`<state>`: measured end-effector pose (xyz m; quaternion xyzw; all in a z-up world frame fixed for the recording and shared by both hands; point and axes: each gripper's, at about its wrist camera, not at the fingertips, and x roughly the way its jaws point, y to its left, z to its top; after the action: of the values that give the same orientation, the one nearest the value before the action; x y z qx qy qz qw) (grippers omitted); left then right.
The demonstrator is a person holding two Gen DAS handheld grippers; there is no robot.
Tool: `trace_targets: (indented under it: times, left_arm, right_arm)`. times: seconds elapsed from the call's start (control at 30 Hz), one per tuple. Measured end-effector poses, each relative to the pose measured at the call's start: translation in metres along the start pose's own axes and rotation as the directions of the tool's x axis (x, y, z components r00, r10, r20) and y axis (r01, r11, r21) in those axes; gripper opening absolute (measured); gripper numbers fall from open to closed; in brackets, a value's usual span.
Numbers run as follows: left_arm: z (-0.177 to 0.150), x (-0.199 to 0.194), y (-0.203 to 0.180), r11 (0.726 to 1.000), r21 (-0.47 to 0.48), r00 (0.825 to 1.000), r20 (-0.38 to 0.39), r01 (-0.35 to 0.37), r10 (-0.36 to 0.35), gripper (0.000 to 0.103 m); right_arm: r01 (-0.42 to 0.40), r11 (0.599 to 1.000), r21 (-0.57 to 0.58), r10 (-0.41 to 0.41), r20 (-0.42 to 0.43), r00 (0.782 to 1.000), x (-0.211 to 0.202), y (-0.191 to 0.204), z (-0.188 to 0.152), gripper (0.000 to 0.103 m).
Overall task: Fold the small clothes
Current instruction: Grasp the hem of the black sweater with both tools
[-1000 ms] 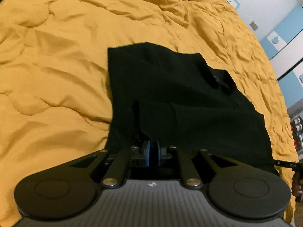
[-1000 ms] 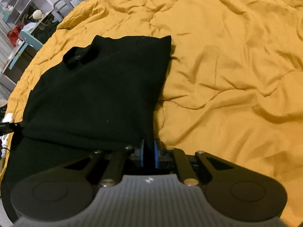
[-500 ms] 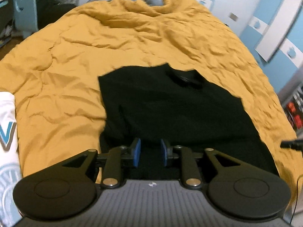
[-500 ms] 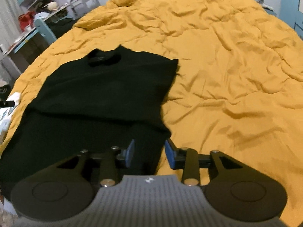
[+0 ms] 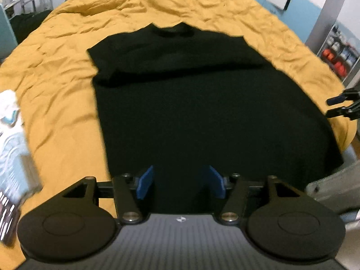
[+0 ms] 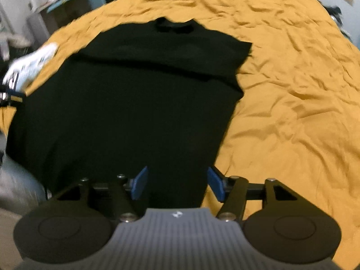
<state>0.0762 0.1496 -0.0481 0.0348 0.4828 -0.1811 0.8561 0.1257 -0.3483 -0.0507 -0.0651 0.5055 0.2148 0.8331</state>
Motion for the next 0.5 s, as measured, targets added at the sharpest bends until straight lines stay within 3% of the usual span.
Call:
trace_targets:
  times: [0.1, 0.23, 0.5]
  left_arm:
    - [-0.019, -0.010, 0.010, 0.999, -0.040, 1.000, -0.008, -0.026, 0.026, 0.078]
    - [-0.042, -0.019, 0.024, 0.995, -0.078, 0.996, -0.057, -0.068, 0.063, 0.080]
    - [-0.069, 0.002, 0.028, 0.995, -0.099, 0.986, -0.166, -0.027, 0.011, 0.084]
  right_arm:
    - [-0.002, 1.000, -0.003, 0.001, -0.035, 0.999, 0.003, 0.004, -0.018, 0.068]
    - [0.051, 0.998, -0.023, -0.053, -0.101, 0.994, 0.009, 0.005, -0.038, 0.068]
    - [0.002, 1.000, 0.012, 0.000, -0.163, 0.987, 0.022, 0.008, -0.063, 0.070]
